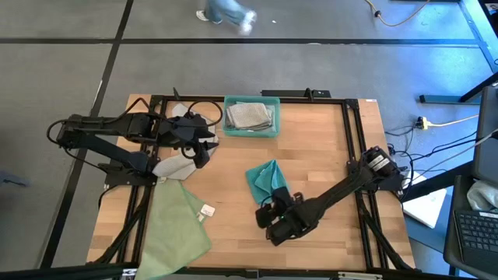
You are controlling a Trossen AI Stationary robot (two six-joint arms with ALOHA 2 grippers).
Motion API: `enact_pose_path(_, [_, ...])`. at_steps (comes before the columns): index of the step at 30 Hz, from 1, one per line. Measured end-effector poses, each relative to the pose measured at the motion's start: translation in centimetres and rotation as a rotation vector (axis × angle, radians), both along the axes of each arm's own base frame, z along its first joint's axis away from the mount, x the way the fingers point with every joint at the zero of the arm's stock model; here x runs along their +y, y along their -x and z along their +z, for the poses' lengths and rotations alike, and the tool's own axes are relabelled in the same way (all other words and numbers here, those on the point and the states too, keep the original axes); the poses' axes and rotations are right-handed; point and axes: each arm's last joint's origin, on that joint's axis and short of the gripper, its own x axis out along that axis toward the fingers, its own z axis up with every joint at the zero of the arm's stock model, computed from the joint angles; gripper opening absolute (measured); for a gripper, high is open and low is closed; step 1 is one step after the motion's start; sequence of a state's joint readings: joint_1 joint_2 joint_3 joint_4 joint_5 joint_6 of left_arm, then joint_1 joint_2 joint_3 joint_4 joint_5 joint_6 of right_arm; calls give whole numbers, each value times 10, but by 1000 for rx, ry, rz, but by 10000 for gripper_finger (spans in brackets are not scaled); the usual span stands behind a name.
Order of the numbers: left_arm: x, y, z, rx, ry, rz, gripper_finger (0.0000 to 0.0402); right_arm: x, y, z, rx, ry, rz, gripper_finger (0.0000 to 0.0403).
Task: Fold microfiber towels
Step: Fold the blue towel
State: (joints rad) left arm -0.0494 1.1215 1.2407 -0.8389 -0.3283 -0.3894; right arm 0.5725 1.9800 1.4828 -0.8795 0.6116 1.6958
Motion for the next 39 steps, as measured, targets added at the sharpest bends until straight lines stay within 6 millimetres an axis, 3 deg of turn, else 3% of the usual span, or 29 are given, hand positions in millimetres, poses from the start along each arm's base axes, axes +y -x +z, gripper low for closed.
enact_pose_path(9, [1, -7, -11, -23, -11, 0, 159, -46, 4, -45, 220, -17, -123, 201])
enact_pose_path(15, [1, -8, -14, -19, 1, 0, 159, -78, 37, -35, 660, -38, -391, 201])
enact_pose_path(18, [1, -8, -14, -20, 0, 4, 159, -75, 49, -19, 706, 1, -427, 201])
enact_pose_path(23, [2, -8, -14, -27, -3, 15, 159, -62, 45, 9, 372, 4, -273, 201])
enact_pose_path(27, [2, -8, -14, -34, 2, 43, 159, -51, 23, 23, 95, 68, -30, 201])
enact_pose_path(33, [2, -8, -14, -35, 5, 48, 159, -53, -10, -5, 237, 233, 418, 201])
enact_pose_path(39, [1, -7, -14, -37, 22, 58, 159, -66, -19, -24, 335, 239, 471, 201])
